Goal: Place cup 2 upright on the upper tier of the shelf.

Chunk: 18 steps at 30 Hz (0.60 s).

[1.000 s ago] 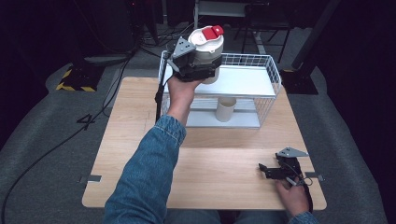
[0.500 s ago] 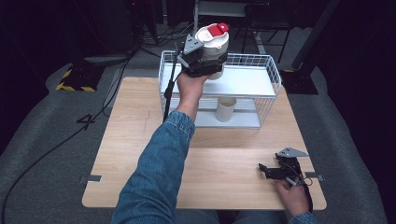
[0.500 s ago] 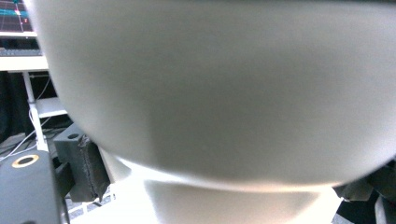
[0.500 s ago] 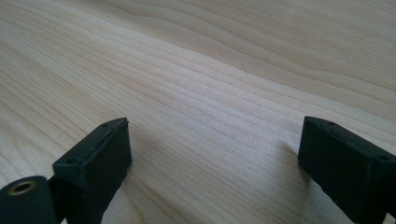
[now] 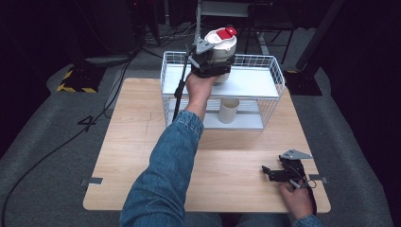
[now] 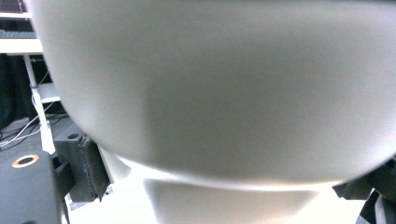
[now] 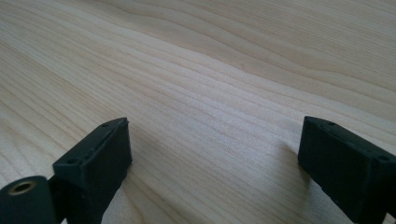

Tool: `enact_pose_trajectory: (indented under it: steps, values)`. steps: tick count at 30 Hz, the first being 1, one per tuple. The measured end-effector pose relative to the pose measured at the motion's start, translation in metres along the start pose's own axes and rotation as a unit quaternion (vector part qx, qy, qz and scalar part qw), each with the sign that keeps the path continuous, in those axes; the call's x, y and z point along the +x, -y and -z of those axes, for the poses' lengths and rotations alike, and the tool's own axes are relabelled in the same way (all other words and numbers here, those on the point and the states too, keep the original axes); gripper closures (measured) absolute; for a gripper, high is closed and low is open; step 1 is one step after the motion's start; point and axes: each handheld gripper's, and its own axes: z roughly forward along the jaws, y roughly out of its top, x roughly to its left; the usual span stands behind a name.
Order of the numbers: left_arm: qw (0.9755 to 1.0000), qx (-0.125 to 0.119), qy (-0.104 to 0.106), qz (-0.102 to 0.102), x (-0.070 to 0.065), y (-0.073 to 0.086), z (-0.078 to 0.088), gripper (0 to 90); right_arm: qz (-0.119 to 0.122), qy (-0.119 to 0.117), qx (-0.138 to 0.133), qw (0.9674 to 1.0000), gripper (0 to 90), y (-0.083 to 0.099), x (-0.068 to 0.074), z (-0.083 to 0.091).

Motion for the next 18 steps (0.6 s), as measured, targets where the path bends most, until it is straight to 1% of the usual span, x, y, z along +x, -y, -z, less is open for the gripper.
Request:
enact_pose_trajectory:
  steps: [3, 7, 10, 14, 18]
  values:
    - [0.9999, 0.004, -0.01, 0.006, 0.001, 0.001, -0.003, 12.8, 0.0, 0.0, 0.0, 1.0, 10.0, 0.0, 0.0, 0.0]
    - [0.9998, 0.005, -0.016, 0.014, 0.003, 0.002, -0.005, 12.8, 0.0, 0.0, 0.0, 1.0, 10.0, 0.0, 0.0, 0.0]
    - [0.9997, 0.01, -0.02, 0.007, 0.002, 0.004, -0.007, 12.9, 0.0, 0.0, 0.0, 1.0, 10.0, 0.0, 0.0, 0.0]
    - [0.9996, 0.015, -0.021, 0.01, 0.001, 0.007, -0.01, 12.8, 0.0, 0.0, 0.0, 1.0, 10.0, 0.0, 0.0, 0.0]
    - [0.9997, 0.017, -0.018, 0.006, -0.002, 0.008, -0.012, 12.8, 0.001, 0.0, 0.001, 1.0, 10.0, 0.0, 0.0, 0.0]
